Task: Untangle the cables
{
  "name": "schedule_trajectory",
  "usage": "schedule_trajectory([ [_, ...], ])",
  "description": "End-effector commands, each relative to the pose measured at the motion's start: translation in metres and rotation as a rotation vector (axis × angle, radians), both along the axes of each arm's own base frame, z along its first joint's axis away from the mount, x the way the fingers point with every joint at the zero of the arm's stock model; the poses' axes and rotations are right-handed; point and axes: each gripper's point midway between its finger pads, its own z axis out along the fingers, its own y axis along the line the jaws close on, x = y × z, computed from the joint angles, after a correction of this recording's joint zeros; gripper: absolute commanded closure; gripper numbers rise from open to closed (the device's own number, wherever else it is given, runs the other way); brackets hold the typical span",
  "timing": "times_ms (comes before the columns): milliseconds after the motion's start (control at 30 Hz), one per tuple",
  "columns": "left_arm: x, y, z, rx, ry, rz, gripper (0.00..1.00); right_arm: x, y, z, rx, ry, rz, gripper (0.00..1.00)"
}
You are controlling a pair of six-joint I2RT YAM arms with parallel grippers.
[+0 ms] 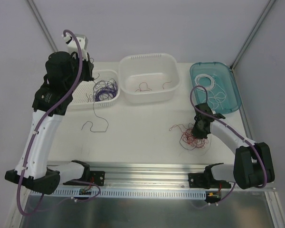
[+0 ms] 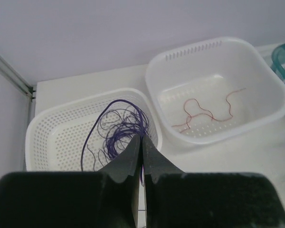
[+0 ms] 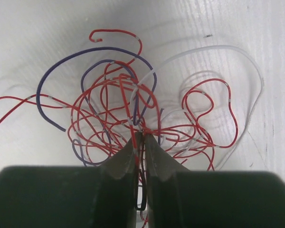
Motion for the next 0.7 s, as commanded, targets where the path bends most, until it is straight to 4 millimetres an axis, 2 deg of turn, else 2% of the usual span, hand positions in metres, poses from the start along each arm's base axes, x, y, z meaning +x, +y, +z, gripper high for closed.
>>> schedule_trajectory([
  [0,0.033,0.024,0.014,0.0,-0.005,0.158,1.0,0.009,0.008,0.017,0.036,-0.039,0.052,0.87],
  [100,0.066,0.04,0.014,0.014,0.007,0.242,1.0,0.013,0.014,0.022,0.06,-0.059,0.083,0.81],
  [133,0.082,0.042,0.0,0.026,0.039,0.261,1.0,0.014,0.015,0.023,0.06,-0.062,0.097,0.78],
  [167,0.09,0.05,0.002,0.025,0.035,0.287,1.0,0.014,0.018,0.024,0.066,-0.062,0.11,0.71],
  [200,0.098,0.057,-0.003,0.032,0.044,0.315,1.0,0.014,0.018,0.025,0.069,-0.064,0.118,0.69],
  [233,0.111,0.059,-0.019,0.017,0.081,0.333,1.0,0.014,0.02,0.025,0.072,-0.065,0.131,0.66],
  [267,0.12,0.062,-0.026,0.012,0.093,0.344,1.0,0.013,0.022,0.026,0.079,-0.068,0.14,0.63],
  [300,0.127,0.072,-0.035,0.006,0.111,0.373,1.0,0.012,0.022,0.026,0.08,-0.066,0.146,0.56],
  [367,0.147,0.081,-0.067,-0.014,0.173,0.418,1.0,0.012,0.025,0.029,0.089,-0.08,0.169,0.46],
  [400,0.155,0.089,-0.076,-0.028,0.186,0.438,1.0,0.011,0.026,0.029,0.09,-0.082,0.176,0.43],
  [433,0.166,0.09,-0.096,-0.038,0.225,0.448,1.0,0.011,0.026,0.032,0.093,-0.095,0.181,0.41],
  [533,0.182,0.095,-0.125,-0.059,0.28,0.468,1.0,0.012,0.029,0.041,0.098,-0.126,0.214,0.36],
  [600,0.184,0.093,-0.135,-0.074,0.301,0.466,0.99,0.012,0.028,0.044,0.085,-0.141,0.229,0.33],
  [667,0.18,0.091,-0.144,-0.091,0.324,0.467,0.78,0.013,0.027,0.049,0.08,-0.165,0.235,0.3],
])
